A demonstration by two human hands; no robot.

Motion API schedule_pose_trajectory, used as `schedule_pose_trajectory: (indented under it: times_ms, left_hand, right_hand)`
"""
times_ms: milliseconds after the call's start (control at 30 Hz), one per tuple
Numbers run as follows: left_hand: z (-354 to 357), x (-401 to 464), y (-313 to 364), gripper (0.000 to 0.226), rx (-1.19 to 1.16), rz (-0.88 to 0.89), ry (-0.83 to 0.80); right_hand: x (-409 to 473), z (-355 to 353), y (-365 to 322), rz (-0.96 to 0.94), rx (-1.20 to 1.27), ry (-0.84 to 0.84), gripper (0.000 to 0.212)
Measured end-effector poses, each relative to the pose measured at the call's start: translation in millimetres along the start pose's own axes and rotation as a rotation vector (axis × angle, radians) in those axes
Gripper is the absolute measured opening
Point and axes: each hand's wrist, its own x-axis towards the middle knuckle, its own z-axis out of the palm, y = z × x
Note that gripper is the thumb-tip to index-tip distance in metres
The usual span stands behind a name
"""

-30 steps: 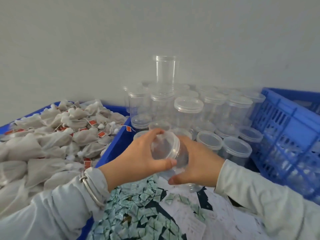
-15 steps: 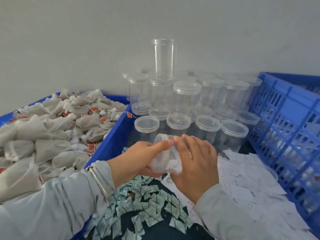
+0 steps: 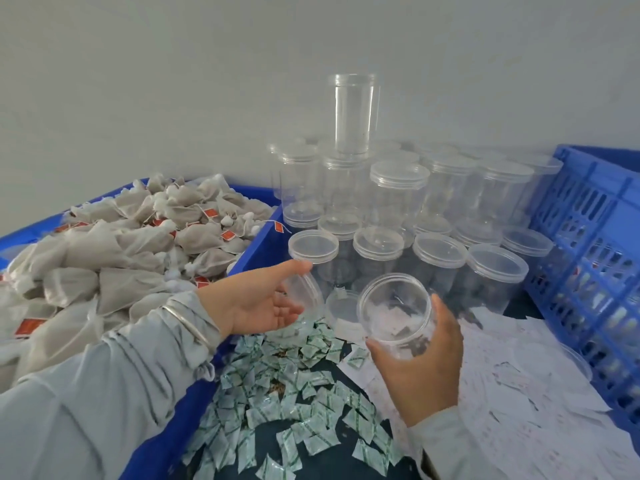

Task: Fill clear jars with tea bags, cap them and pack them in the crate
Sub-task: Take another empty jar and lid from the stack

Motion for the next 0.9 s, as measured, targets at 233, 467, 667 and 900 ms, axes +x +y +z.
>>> schedule_pose_trajectory:
  times_ms: [233,467,667,900]
  left_hand:
    - [3,10,-5,0.041,0.202,0.113,0.314]
    - [-2,2,6,0.028,0.273,0.325,0.190]
    - [-48,-2,34,0.025,0.518,0.681,0.619]
    - [-98,24,20,0.033,0.991,0.498,0.813]
  right_hand:
    - [0,-5,8,0.047,0.165,-0.099,0.107]
    - [-3,-7,-2,0.020,0.202,-0.161,0.110]
    - [-16,-6,-16,0.005,0.302,-0.300,0.112]
    - [-38,11,-36,0.070,0.472,-0.526,0.105]
